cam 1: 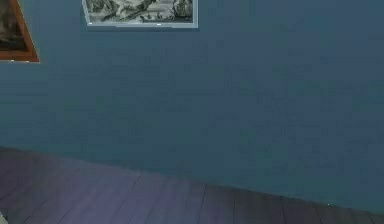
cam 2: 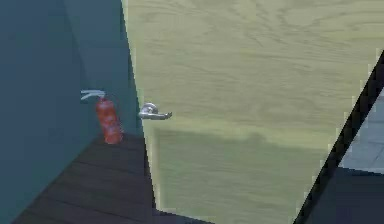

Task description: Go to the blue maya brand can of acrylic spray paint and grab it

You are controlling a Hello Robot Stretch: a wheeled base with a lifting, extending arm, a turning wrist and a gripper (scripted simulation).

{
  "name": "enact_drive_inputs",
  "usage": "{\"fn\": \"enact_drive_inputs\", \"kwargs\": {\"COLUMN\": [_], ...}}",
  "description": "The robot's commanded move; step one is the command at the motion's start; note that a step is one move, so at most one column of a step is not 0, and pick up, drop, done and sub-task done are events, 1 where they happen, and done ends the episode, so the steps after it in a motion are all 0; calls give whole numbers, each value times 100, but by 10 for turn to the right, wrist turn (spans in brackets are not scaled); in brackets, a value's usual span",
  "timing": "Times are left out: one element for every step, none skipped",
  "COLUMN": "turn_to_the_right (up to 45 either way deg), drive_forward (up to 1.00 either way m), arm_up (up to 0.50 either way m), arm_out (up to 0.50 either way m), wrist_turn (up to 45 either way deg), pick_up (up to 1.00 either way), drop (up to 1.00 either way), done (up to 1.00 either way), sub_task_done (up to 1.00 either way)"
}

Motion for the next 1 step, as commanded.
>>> {"fn": "enact_drive_inputs", "kwargs": {"turn_to_the_right": [0], "drive_forward": [75], "arm_up": [0], "arm_out": [0], "wrist_turn": [0], "pick_up": [0], "drop": [0], "done": [0], "sub_task_done": [0]}}
